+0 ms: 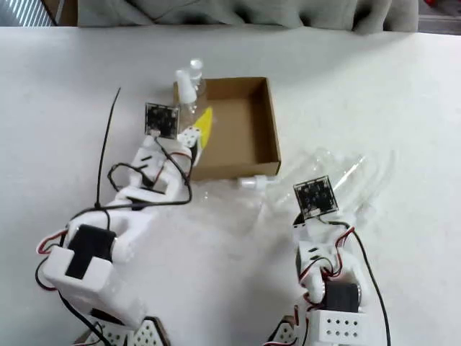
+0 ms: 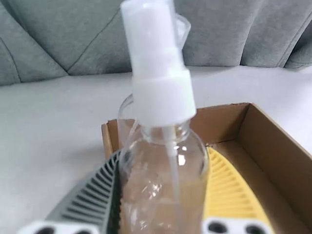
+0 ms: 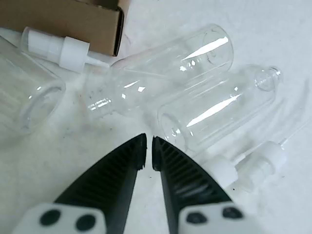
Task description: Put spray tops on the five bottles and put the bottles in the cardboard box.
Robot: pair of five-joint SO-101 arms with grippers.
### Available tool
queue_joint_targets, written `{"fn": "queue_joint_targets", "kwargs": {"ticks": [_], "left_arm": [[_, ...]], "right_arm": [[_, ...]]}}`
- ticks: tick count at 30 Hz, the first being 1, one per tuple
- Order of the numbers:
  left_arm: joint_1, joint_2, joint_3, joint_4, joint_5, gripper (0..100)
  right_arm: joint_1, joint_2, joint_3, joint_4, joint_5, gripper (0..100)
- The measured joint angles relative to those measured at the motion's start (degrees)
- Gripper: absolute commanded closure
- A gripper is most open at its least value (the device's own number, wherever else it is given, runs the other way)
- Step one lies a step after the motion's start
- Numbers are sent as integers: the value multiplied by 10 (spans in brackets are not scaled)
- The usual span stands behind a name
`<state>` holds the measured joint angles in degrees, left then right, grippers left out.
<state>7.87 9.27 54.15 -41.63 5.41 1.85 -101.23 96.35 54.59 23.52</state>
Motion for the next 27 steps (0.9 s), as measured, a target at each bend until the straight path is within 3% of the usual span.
{"fn": "queue_joint_targets", "kwargs": {"ticks": [12, 27], "left_arm": [[0, 84, -62, 0, -1, 980], [-7, 87, -66, -2, -1, 979]], "right_arm": [[0, 0, 0, 0, 2, 978], [3, 0, 0, 0, 4, 978]]}}
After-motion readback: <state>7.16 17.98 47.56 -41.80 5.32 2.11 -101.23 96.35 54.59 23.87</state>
